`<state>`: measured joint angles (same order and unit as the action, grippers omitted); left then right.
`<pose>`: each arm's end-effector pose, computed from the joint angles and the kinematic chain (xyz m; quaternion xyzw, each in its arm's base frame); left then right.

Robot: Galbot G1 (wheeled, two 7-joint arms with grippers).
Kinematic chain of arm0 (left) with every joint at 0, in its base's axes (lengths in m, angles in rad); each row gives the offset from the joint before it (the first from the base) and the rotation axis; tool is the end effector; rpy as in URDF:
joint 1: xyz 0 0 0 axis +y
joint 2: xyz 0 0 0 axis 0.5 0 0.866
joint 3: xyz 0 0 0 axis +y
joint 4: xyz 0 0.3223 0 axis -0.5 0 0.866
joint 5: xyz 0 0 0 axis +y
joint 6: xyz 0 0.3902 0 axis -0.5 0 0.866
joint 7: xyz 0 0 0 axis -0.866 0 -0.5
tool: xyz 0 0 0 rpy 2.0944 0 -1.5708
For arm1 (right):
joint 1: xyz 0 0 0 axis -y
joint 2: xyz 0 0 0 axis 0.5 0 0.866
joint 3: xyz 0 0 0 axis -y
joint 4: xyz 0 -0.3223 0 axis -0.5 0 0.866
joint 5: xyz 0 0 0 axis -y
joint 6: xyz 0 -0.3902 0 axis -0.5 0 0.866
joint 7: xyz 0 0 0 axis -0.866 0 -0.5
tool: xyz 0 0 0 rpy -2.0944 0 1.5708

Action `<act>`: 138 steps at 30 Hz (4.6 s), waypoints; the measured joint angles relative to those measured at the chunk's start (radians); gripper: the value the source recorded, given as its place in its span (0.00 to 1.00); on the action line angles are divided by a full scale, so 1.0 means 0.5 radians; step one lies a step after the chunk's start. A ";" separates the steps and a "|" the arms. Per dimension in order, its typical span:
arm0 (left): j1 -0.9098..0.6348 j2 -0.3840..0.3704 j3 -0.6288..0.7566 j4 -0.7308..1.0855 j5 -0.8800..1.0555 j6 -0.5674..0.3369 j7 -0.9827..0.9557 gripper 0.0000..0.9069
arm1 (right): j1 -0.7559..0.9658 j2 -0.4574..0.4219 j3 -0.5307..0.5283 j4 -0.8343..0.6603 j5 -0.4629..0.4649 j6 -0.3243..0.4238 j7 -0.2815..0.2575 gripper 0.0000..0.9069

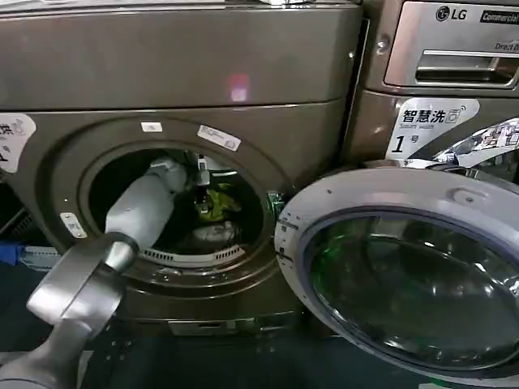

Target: Grasp the clothes from the dryer.

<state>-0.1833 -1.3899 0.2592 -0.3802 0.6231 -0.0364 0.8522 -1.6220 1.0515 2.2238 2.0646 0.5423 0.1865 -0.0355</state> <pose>0.6864 0.0227 -0.1341 -0.3771 -0.6619 -0.5962 0.2535 -0.0101 -0.3640 0.0659 0.4291 0.7356 -0.3733 0.3679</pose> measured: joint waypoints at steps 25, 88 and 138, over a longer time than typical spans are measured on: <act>0.118 0.010 0.157 0.009 0.082 -0.108 0.239 1.00 | 0.013 0.032 -0.047 0.015 -0.007 0.029 -0.019 1.00; 0.124 0.049 0.198 0.027 -0.062 -0.240 0.558 0.61 | 0.018 0.088 -0.124 0.052 -0.016 0.057 -0.051 1.00; 0.277 0.063 -0.181 -0.066 -0.334 -0.266 0.272 0.00 | 0.028 0.112 -0.180 0.091 -0.020 0.078 -0.064 1.00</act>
<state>-0.0450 -1.3583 0.1689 -0.4135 0.4561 -0.1692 0.9882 -1.6078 1.1073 2.1335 2.1099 0.5323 0.2253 -0.0676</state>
